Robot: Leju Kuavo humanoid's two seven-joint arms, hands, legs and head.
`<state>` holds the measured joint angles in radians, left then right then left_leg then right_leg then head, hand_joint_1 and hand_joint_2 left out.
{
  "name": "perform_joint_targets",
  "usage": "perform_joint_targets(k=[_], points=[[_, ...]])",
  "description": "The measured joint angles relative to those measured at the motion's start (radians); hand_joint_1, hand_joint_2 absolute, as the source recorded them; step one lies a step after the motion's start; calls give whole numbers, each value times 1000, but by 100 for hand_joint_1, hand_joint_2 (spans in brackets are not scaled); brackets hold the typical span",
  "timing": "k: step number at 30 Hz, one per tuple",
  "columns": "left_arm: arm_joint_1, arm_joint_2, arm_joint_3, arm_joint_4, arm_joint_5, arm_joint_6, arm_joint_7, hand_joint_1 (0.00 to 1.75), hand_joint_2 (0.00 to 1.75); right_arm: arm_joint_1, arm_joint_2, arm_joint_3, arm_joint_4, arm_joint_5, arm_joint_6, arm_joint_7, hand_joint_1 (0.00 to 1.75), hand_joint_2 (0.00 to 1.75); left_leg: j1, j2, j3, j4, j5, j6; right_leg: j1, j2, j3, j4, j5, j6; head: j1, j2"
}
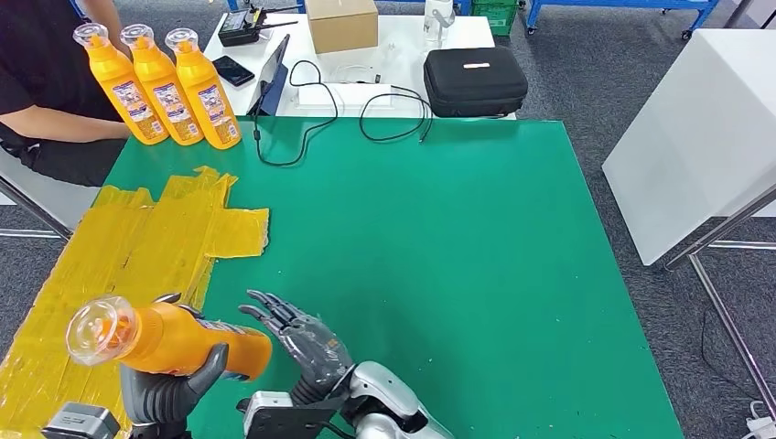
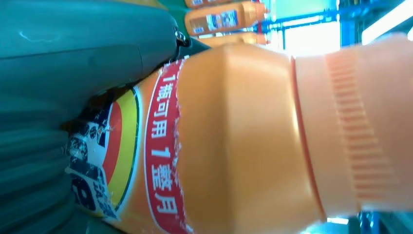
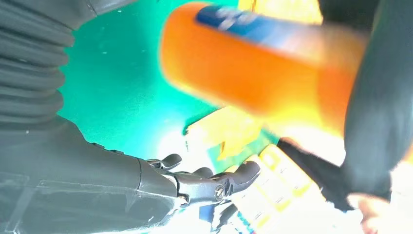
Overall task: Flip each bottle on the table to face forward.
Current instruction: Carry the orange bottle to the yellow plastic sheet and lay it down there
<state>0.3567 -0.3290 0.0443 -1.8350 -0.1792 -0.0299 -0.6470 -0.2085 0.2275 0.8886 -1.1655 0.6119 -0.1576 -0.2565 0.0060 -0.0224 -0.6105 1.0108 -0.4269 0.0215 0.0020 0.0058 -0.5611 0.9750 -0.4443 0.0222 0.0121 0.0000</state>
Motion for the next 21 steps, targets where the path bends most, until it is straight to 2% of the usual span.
perform_joint_targets(k=[9,13,16,19,21], points=[[22,-6,93,-36,-50,10,-22,175,175,142,-83,-100,-233,22,3,-6,0,0,0,0,0,0,0,0,0,0,0,0,0,0,0,0],[26,-7,125,-47,-135,75,-34,175,175,164,-98,-127,-288,25,-3,-9,0,0,1,0,1,0,0,0,0,0,0,0,0,0,0,0],[24,-8,157,-49,-331,235,-25,175,175,198,-114,-152,-330,24,-14,-20,0,0,1,0,1,0,0,0,0,0,0,0,0,0,0,0],[5,-8,209,-31,-675,536,-3,175,175,226,-129,-169,-359,12,-20,-28,0,0,1,0,1,0,0,0,0,0,0,0,0,0,0,0],[-24,-8,268,-19,-903,679,0,175,175,232,-137,-176,-365,-5,-30,-36,0,0,1,0,1,0,0,0,0,0,1,0,0,0,0,0]])
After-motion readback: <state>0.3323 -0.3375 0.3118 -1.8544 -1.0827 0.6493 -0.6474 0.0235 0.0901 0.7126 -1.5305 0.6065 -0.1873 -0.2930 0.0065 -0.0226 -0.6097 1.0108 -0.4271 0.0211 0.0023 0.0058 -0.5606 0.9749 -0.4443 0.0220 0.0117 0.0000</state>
